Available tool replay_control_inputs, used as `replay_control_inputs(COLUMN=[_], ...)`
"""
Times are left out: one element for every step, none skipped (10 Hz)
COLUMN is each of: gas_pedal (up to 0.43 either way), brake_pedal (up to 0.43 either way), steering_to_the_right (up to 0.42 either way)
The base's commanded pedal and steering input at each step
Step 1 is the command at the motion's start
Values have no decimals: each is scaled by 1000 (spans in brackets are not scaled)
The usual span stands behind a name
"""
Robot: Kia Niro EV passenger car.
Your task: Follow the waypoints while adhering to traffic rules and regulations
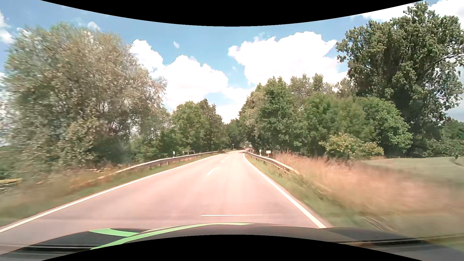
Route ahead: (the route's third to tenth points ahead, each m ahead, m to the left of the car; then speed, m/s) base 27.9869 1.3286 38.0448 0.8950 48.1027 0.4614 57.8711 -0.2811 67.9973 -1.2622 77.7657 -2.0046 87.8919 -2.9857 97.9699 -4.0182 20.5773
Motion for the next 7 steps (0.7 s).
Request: replay_control_inputs(gas_pedal=[118,118,118,118,118,118,118], brake_pedal=[0,0,0,0,0,0,0], steering_to_the_right=[5,5,4,4,5,4,4])
